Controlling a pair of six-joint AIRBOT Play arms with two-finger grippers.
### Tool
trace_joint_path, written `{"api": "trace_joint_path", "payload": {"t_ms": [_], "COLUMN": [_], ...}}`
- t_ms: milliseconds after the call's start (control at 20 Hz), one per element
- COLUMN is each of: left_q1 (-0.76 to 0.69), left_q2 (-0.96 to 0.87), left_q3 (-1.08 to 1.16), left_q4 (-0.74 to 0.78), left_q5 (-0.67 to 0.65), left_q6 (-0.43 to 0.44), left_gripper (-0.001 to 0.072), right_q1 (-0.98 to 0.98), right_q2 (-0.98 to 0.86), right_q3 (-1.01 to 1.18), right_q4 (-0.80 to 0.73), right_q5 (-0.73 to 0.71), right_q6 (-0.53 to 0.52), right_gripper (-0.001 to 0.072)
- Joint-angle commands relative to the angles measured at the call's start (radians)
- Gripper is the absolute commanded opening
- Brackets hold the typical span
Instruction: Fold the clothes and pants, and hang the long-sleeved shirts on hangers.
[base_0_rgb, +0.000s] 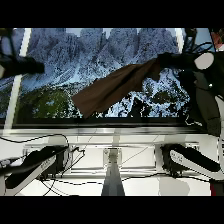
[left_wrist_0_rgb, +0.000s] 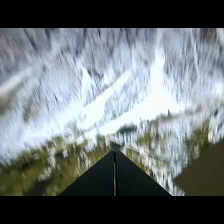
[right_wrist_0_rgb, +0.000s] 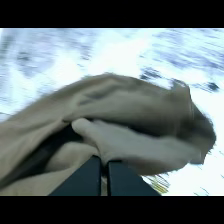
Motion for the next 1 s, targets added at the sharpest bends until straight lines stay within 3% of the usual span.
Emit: {"api": "trace_joint_path", "payload": {"t_ms": [0,100,150,250,400,550,950], "left_q1": [0.000,0.000,-0.003,-0.009,-0.047,-0.091,-0.114], "left_q2": [-0.048,-0.080,-0.101,-0.152,-0.229,-0.307,-0.365], "left_q3": [-0.154,-0.243,-0.274,-0.326,-0.377,-0.379,-0.379], "left_q4": [-0.176,-0.370,-0.455,-0.635,-0.769,-0.769,-0.770], "left_q5": [-0.076,-0.075,-0.075,-0.077,-0.084,-0.104,-0.105], "left_q6": [0.138,0.198,0.197,0.197,0.250,0.275,0.318], "left_gripper": [0.0015,0.0016,0.0056,0.0504,0.0517,0.0477,0.0467], "right_q1": [-0.092,-0.098,-0.098,-0.098,-0.098,-0.098,-0.098], "right_q2": [-0.001,-0.001,-0.001,-0.001,-0.001,-0.001,-0.001], "right_q3": [0.017,0.017,0.017,0.017,0.017,0.017,0.017], "right_q4": [-0.079,-0.088,-0.088,-0.087,-0.087,-0.087,-0.087], "right_q5": [0.129,0.144,0.143,0.144,0.150,0.158,0.158], "right_q6": [-0.002,-0.003,-0.002,-0.002,-0.002,-0.002,-0.002], "right_gripper": [0.0015,0.0015,0.0015,0.0015,0.0015,0.0015,0.0015]}}
